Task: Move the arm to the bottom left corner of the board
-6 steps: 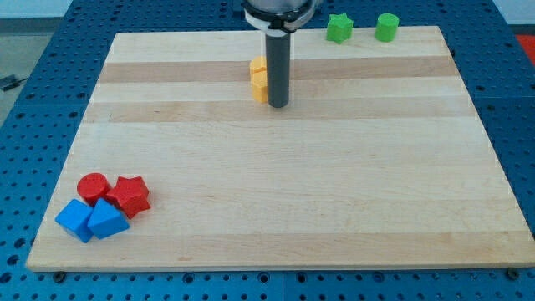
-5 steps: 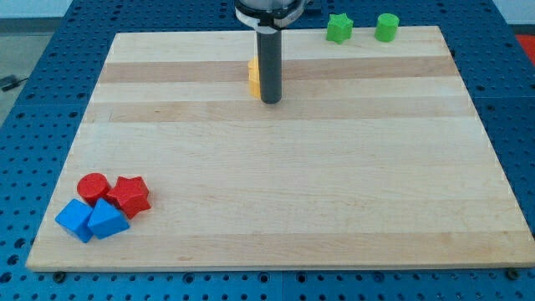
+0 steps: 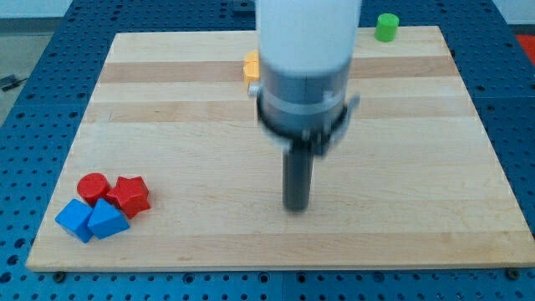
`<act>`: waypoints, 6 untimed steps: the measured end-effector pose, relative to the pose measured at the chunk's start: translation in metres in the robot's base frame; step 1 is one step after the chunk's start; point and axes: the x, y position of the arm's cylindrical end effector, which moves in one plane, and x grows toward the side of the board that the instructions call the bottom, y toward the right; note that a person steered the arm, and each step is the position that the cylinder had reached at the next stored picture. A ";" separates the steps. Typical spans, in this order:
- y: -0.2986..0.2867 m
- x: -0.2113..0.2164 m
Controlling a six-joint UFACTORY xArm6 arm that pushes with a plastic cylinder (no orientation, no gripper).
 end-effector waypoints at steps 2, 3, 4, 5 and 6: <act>-0.046 0.033; -0.145 0.032; -0.312 0.028; -0.313 0.025; -0.313 0.022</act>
